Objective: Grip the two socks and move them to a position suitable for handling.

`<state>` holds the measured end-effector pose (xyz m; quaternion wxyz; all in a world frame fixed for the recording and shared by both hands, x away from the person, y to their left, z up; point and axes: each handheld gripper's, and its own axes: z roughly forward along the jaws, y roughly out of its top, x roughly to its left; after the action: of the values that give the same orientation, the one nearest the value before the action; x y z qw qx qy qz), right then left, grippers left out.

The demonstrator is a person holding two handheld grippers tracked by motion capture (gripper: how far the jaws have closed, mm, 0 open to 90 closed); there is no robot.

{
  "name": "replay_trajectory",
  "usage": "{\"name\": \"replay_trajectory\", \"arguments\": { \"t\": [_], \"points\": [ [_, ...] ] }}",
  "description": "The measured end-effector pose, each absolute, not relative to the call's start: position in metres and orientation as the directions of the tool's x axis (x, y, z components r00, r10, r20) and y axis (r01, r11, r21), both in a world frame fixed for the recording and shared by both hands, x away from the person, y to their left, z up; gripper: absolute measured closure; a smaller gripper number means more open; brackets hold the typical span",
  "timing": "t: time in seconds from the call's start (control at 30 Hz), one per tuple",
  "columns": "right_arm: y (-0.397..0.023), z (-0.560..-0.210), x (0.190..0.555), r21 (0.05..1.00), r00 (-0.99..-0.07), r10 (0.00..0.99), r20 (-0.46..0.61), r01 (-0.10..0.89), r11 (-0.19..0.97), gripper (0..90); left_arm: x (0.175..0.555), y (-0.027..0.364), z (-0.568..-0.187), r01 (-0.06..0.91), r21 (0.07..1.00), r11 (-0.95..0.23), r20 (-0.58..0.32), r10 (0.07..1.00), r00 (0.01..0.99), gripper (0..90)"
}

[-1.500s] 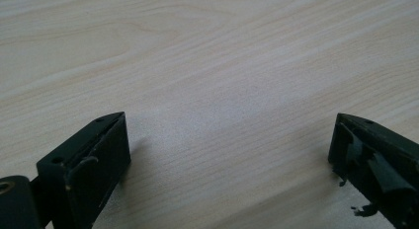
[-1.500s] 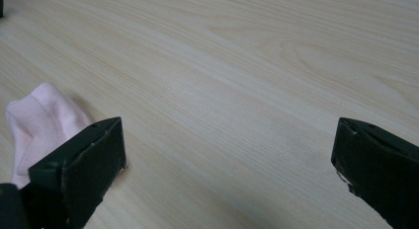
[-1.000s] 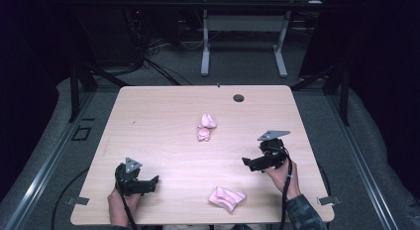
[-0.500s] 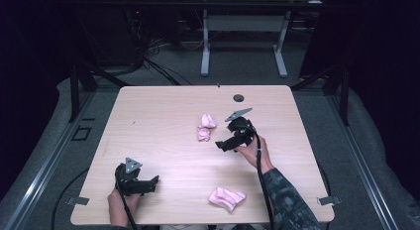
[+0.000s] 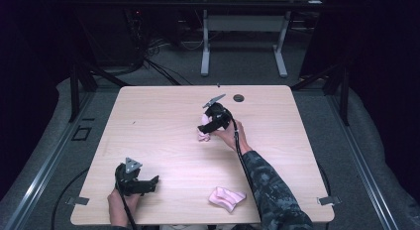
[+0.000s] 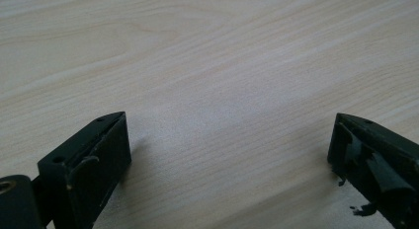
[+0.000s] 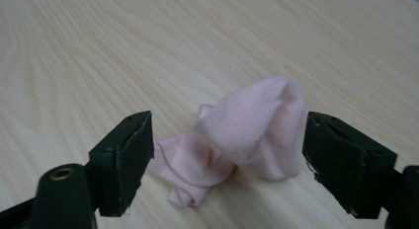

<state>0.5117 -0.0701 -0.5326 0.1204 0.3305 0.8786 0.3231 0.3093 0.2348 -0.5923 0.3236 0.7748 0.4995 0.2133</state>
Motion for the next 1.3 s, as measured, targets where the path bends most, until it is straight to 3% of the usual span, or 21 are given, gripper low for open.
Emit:
{"name": "replay_trajectory", "arguments": {
  "t": [0.2, 0.4, 0.53, 0.7, 1.0, 1.3],
  "points": [
    [-0.067, -0.560, 0.522, 0.587, -0.741, 0.671, 0.028, 0.556, 0.589, 40.8, 0.309, 0.235, -0.592, 0.637, 0.714, -0.291, 0.007, 0.912, 0.409, 2.7],
    [-0.070, -0.566, 0.521, 0.612, -0.740, 0.668, 0.074, 0.562, 0.556, 66.9, 0.309, 0.235, -0.592, 0.637, 0.714, -0.290, 0.005, 0.912, 0.409, 2.7],
    [-0.070, -0.564, 0.519, 0.612, -0.739, 0.669, 0.077, 0.565, 0.554, 75.9, 0.309, 0.235, -0.592, 0.637, 0.714, -0.290, 0.005, 0.913, 0.409, 2.7],
    [-0.080, -0.546, 0.507, 0.639, -0.748, 0.657, 0.093, 0.551, 0.537, 77.6, 0.309, 0.235, -0.592, 0.636, 0.715, -0.292, 0.007, 0.912, 0.410, 2.8],
    [-0.121, -0.498, 0.445, 0.690, -0.760, 0.641, 0.110, 0.523, 0.501, 77.2, 0.309, 0.235, -0.592, 0.637, 0.715, -0.290, 0.005, 0.913, 0.409, 2.8],
    [-0.155, -0.503, 0.392, 0.658, -0.743, 0.660, 0.108, 0.551, 0.513, 76.1, 0.309, 0.235, -0.592, 0.637, 0.714, -0.291, 0.007, 0.912, 0.409, 2.8]
  ]
}}
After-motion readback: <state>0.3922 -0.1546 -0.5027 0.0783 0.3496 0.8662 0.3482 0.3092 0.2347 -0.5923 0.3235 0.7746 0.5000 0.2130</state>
